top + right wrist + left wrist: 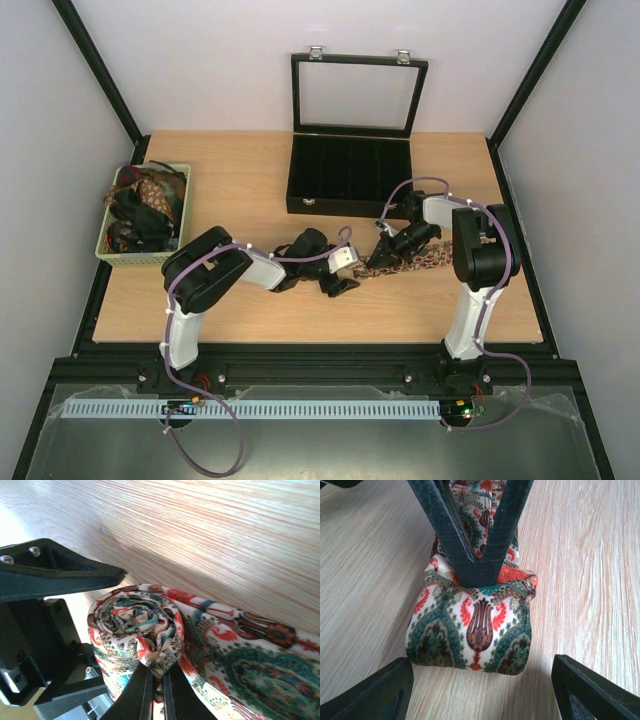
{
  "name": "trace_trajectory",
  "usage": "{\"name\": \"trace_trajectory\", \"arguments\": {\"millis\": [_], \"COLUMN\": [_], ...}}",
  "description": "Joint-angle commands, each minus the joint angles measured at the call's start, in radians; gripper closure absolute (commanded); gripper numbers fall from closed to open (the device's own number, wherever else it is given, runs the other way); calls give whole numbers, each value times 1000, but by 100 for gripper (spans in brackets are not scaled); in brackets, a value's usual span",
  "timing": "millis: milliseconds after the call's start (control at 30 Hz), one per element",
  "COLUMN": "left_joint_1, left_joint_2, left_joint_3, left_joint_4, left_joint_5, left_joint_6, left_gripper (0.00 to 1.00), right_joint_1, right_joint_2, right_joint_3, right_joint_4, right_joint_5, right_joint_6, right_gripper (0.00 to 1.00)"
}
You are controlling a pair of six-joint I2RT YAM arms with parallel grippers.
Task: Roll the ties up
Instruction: Roll the tie at the center of the board.
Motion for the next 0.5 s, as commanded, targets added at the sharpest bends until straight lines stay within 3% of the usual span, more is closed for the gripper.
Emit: {"name": "trace_trajectory", "arguments": {"millis": [0,467], "left_joint_1": [0,-19], "left_joint_2": [9,127], "left_joint_3": [-16,49], "left_joint_4": [79,221], "left_joint_5": [39,52], "left_joint_6": [-41,-49], "left_gripper": [21,20], "right_joint_1": [6,11], "right_joint_2": [45,38], "right_joint_3": [-39,-41], "right_joint_4": [18,66], "right_joint_5": [292,416], "right_joint_6": [-5,10], "right_gripper": [99,99]}}
